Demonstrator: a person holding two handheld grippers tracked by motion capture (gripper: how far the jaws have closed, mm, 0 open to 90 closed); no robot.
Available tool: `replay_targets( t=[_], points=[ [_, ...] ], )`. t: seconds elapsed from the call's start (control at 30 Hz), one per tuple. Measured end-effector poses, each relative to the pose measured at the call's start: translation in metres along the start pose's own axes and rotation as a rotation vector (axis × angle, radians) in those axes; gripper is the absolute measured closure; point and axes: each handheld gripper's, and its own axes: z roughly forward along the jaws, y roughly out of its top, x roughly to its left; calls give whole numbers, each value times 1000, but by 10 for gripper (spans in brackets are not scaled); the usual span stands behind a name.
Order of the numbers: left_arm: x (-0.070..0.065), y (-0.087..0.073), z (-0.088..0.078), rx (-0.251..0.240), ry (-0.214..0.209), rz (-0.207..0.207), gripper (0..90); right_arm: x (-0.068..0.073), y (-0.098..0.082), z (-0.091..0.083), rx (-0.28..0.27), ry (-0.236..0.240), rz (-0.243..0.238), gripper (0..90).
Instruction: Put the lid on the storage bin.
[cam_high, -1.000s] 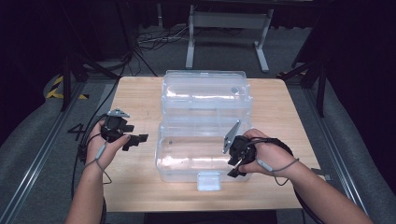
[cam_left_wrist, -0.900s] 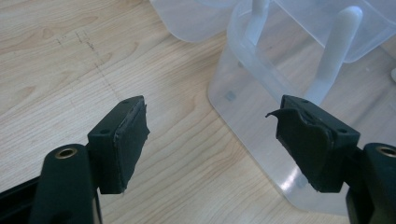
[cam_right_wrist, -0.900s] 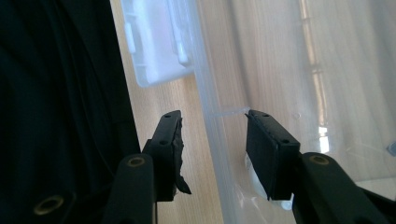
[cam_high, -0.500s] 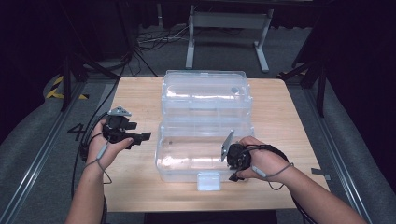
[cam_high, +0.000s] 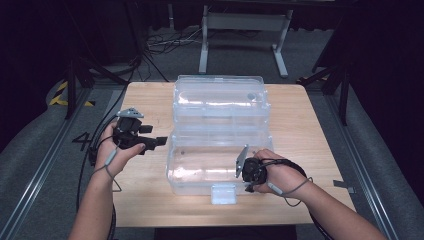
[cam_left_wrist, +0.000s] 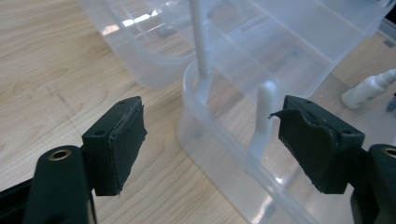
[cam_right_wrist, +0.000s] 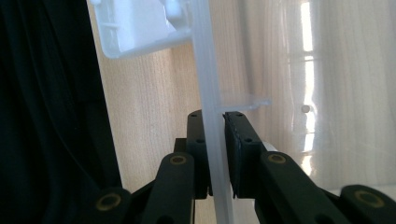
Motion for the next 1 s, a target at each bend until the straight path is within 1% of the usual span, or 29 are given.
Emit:
replay_targets(
  t=[0.03, 0.1, 0.13, 0.23, 0.3, 0.33, 0.4, 0.43, 0.47, 0.57, 0.6, 0.63, 0.67, 0.77, 0.87, 0.93, 1.0],
  points=[
    [-2, 3, -1, 4, -1, 9, 239, 1, 0, 0, -5, -8, -5, 821],
    [-4, 10, -3, 7, -6, 21, 247, 1, 0, 0, -5, -6, 1, 821],
    [-6, 13, -4, 3, -8, 21, 250, 1, -1, 1, -16, -6, 6, 820],
    [-7, 21, -6, -2, -18, 23, 258, 0, -2, 0, -17, -10, 7, 819],
    [-9, 27, -6, 6, -10, 35, 262, 0, -2, 0, -22, -13, 10, 818],
    [-9, 27, -6, 6, -10, 35, 264, 0, -2, 0, -22, -13, 10, 818],
    [-11, 32, -4, 11, -4, 49, 266, 0, -3, 1, -30, -2, 19, 816],
    [-13, 36, -4, 14, -8, 59, 269, 0, -3, 0, -26, -2, 20, 815],
    [-13, 36, -4, 14, -8, 59, 274, 0, -3, 0, -26, -2, 20, 815],
    [-17, 45, -3, 4, -22, 77, 290, 0, -4, 0, -37, 3, 31, 813],
    [-17, 45, -3, 4, -22, 77, 293, -1, -4, 0, -39, 2, 31, 812],
    [-18, 49, -3, 5, -21, 93, 300, -1, -4, 0, -40, 4, 32, 812],
    [-18, 49, -3, 5, -21, 93, 305, -1, -4, 0, -40, 4, 32, 812],
    [-22, 60, -2, 14, -21, 126, 327, -1, -5, 0, -44, 8, 31, 810],
    [-25, 68, -1, 31, -30, 152, 338, -2, -6, 1, -53, 7, 31, 809],
    [-25, 74, 1, 47, -28, 176, 344, -1, -6, 1, -61, 11, 42, 809],
    [-26, 80, 3, 59, -22, 194, 356, -1, -6, 1, -57, 11, 40, 809]
  ],
)
